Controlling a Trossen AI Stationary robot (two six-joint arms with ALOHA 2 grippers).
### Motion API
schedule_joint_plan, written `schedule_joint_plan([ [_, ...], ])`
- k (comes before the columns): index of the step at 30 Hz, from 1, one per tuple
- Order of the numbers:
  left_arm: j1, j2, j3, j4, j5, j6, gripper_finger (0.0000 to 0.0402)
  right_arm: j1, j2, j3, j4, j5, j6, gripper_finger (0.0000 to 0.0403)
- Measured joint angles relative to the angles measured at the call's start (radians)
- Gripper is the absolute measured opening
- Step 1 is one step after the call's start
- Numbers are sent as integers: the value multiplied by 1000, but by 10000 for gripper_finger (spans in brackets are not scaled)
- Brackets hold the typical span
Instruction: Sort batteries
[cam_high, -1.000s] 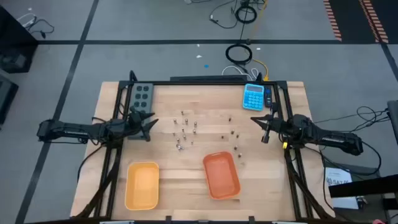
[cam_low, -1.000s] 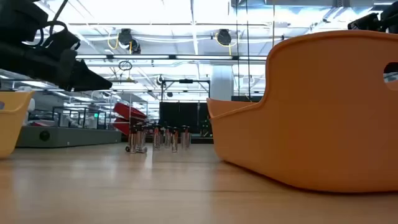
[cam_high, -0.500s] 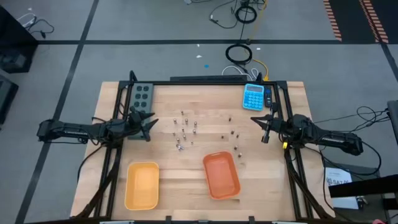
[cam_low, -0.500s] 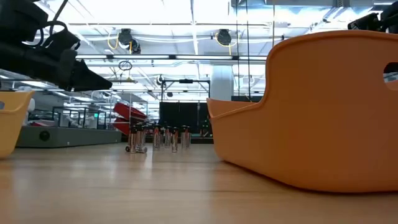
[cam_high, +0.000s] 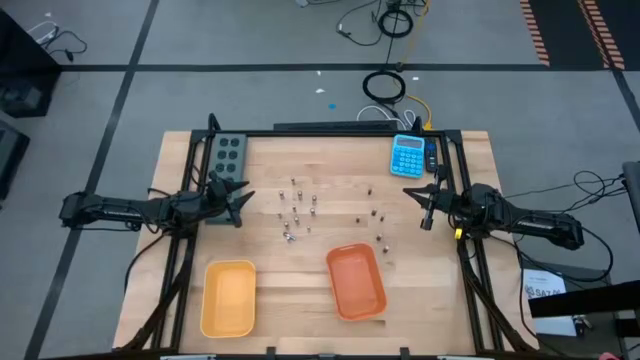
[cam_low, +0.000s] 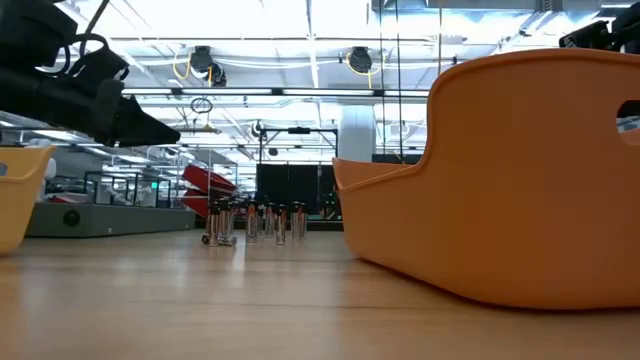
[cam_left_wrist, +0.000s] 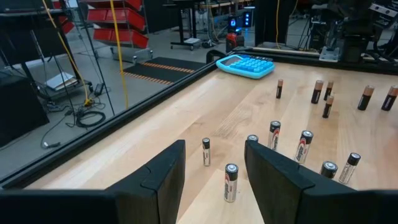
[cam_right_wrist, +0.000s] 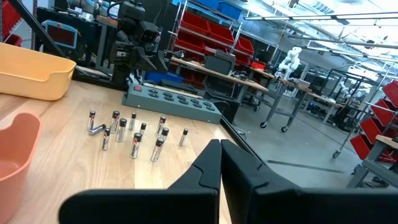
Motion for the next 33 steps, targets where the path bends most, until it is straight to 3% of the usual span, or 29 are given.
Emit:
schedule_joint_plan([
  [33,0,0,0,0,0,0,176,-1,0,0,2,0,-30,2],
])
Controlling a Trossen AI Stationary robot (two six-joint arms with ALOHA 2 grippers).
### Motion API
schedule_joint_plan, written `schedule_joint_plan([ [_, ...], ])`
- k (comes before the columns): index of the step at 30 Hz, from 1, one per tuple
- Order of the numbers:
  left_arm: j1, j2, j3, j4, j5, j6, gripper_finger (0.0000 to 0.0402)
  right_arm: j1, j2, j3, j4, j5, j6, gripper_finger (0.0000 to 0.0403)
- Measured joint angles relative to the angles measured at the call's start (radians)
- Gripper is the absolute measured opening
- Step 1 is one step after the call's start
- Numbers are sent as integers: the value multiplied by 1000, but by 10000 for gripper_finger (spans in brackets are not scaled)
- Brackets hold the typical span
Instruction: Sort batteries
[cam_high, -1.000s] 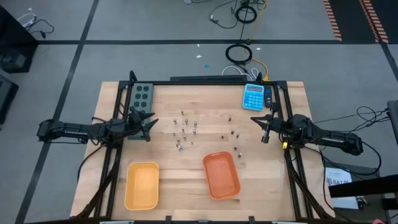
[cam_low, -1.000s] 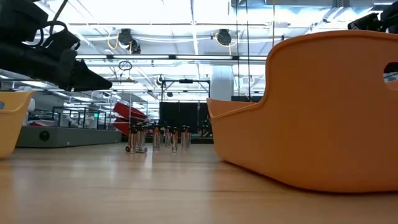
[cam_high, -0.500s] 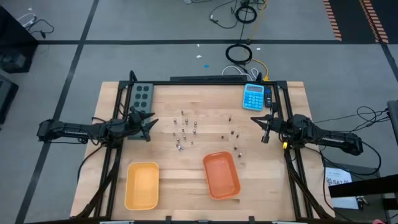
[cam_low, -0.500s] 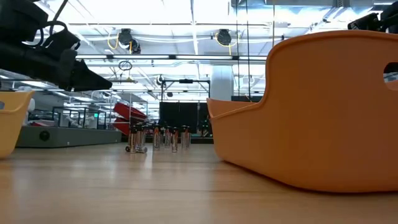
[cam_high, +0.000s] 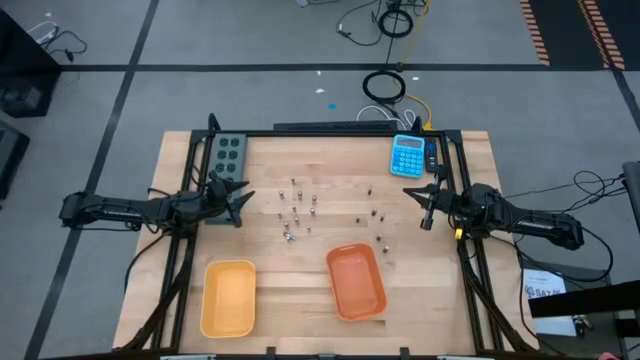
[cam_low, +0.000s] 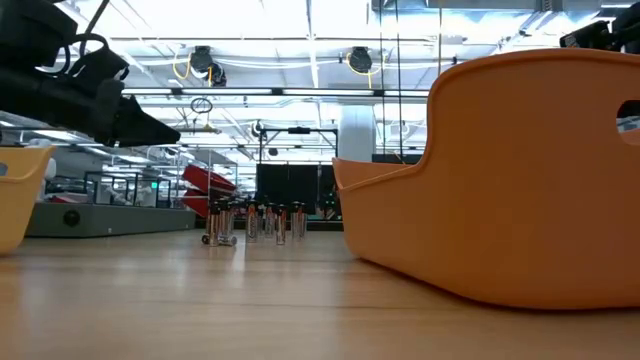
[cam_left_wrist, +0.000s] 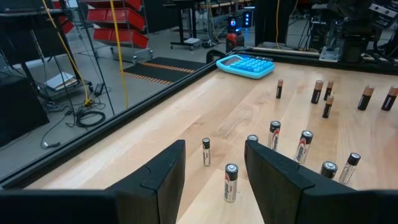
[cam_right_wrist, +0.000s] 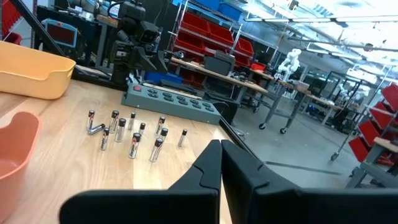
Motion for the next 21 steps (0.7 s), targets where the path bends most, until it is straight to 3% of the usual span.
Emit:
schedule_joint_plan([
  [5,0,0,0,0,0,0,176,0,0,0,7,0,47,2],
  [12,0,0,0,0,0,0,176,0,0,0,51,-3,293,2],
  [21,0,0,0,0,0,0,176,0,0,0,214,2,329,2],
])
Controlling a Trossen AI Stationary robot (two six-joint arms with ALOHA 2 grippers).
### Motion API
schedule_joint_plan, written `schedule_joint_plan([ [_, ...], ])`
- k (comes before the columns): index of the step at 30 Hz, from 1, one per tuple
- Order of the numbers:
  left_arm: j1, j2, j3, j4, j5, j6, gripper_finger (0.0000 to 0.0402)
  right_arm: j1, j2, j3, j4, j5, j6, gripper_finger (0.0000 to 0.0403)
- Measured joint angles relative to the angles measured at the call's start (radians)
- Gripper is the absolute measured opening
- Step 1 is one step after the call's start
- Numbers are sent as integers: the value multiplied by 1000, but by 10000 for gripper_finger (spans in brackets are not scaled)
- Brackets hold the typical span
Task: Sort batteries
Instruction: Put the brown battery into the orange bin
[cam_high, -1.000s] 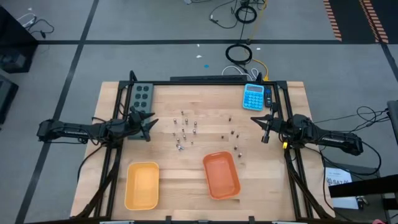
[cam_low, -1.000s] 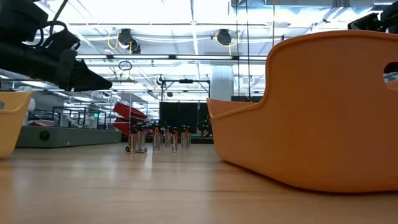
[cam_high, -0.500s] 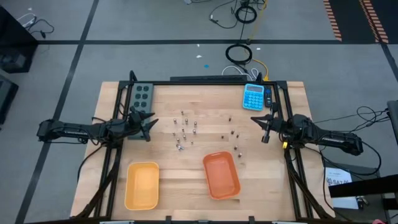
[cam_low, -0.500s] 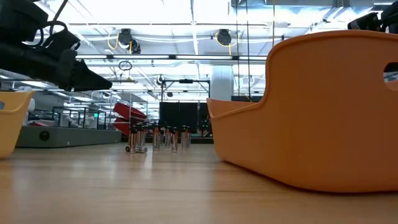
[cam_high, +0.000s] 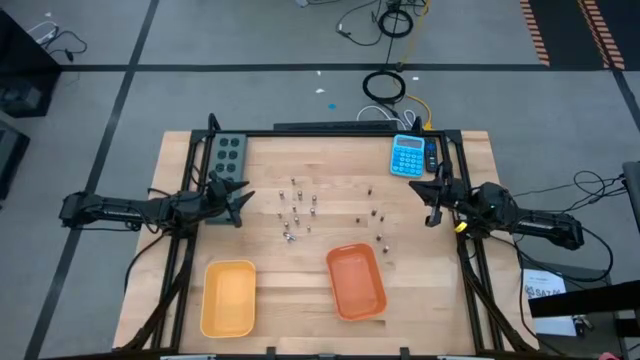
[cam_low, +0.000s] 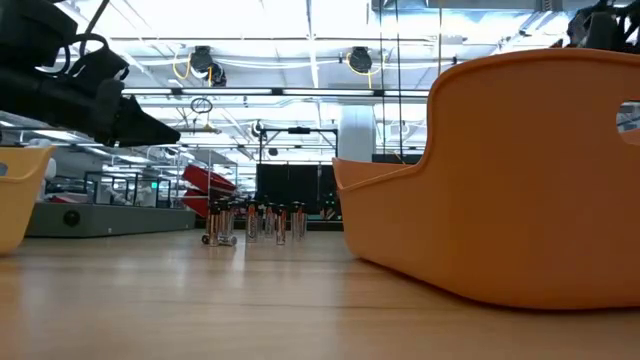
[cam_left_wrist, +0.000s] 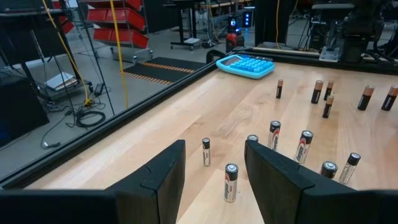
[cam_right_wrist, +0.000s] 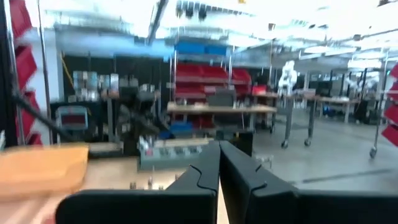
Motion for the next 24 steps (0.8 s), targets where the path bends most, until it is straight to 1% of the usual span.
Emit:
schedule_joint_plan([
  [3,0,0,0,0,0,0,176,0,0,0,33,-8,8,2],
  [5,0,0,0,14,-19,0,176,0,0,0,33,-1,8,2],
  [7,0,0,0,28,-42,0,176,-1,0,0,33,29,8,2],
  [10,0,0,0,42,-40,0,176,-1,0,0,33,62,33,2],
  [12,0,0,0,45,0,-1,176,-1,0,0,34,62,48,2],
  [17,0,0,0,70,114,-1,176,-1,0,0,37,59,13,2],
  [21,0,0,0,81,153,-1,176,-1,0,0,45,36,38,2],
  [24,0,0,0,84,153,1,176,0,0,0,53,4,49,2],
])
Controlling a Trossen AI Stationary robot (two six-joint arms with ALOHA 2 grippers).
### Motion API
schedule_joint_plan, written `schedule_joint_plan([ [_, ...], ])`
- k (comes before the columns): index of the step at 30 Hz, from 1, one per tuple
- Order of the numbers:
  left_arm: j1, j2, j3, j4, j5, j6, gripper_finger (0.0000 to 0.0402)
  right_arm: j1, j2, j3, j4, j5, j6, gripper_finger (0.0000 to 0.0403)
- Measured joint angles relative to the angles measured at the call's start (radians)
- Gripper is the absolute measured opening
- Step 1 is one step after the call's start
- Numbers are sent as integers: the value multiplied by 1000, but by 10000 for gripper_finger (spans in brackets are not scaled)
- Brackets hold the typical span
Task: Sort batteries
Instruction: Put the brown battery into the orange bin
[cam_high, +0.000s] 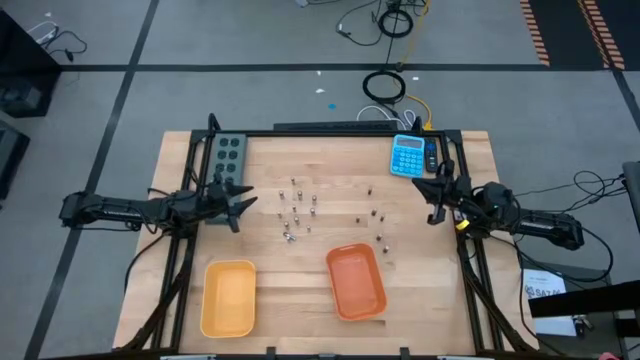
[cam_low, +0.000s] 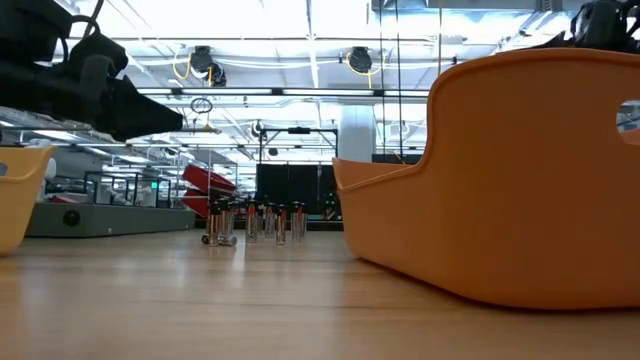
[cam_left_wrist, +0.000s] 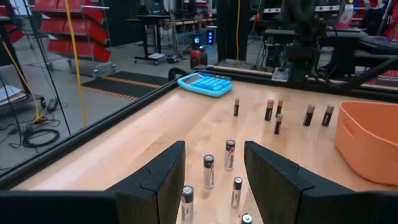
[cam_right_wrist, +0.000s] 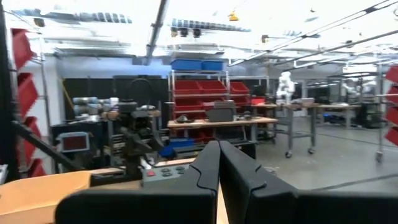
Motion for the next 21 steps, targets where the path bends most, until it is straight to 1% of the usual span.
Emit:
schedule_joint_plan([
  [4,1,0,0,1,-32,28,176,0,0,0,22,-33,8,2],
  [7,1,0,0,6,-46,26,176,0,0,0,73,-24,30,2],
  [9,1,0,0,6,-44,24,176,0,-1,1,111,-9,46,2],
  [13,1,0,0,2,-2,24,176,0,0,1,131,-7,55,2],
  [21,1,0,0,59,2,25,176,0,0,1,129,-5,233,2],
])
